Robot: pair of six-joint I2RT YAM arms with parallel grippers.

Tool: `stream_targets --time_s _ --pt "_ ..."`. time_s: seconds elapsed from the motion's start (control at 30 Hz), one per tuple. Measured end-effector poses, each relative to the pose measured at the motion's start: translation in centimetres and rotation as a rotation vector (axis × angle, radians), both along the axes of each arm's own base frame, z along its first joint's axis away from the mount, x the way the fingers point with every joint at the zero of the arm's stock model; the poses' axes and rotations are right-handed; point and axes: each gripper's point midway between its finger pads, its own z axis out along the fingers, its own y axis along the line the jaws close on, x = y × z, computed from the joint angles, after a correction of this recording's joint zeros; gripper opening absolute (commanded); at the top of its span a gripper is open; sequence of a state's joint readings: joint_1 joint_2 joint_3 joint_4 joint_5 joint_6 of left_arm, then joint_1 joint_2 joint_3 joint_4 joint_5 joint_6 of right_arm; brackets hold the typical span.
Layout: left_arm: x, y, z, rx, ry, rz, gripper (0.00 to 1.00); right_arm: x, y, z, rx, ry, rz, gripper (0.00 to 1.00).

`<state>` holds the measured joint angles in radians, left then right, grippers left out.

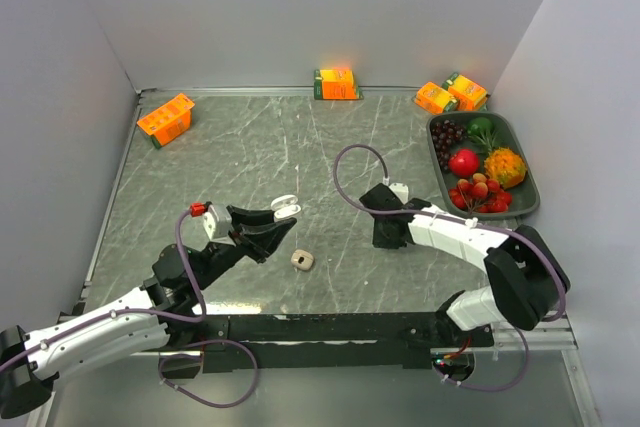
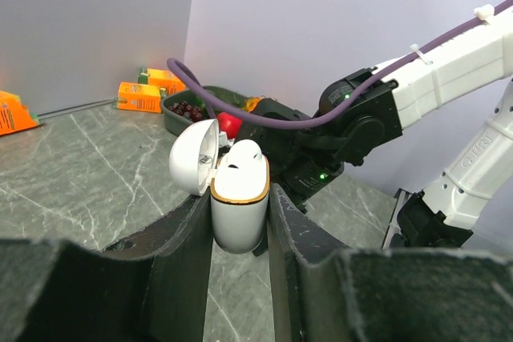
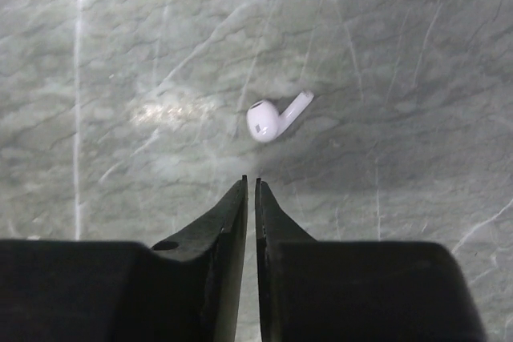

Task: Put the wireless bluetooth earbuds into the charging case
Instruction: Pick up the earbud from the center of the board.

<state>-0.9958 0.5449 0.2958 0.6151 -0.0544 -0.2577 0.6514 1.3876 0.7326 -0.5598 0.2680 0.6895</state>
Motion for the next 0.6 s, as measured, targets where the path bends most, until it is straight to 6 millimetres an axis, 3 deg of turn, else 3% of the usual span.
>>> stream_targets --time_s 0.6 --pt "0.4 0.0 -0.6 0.015 0.019 0.021 0.01 2.3 -1.1 -1.3 -0.029 0.072 -0.046 0.04"
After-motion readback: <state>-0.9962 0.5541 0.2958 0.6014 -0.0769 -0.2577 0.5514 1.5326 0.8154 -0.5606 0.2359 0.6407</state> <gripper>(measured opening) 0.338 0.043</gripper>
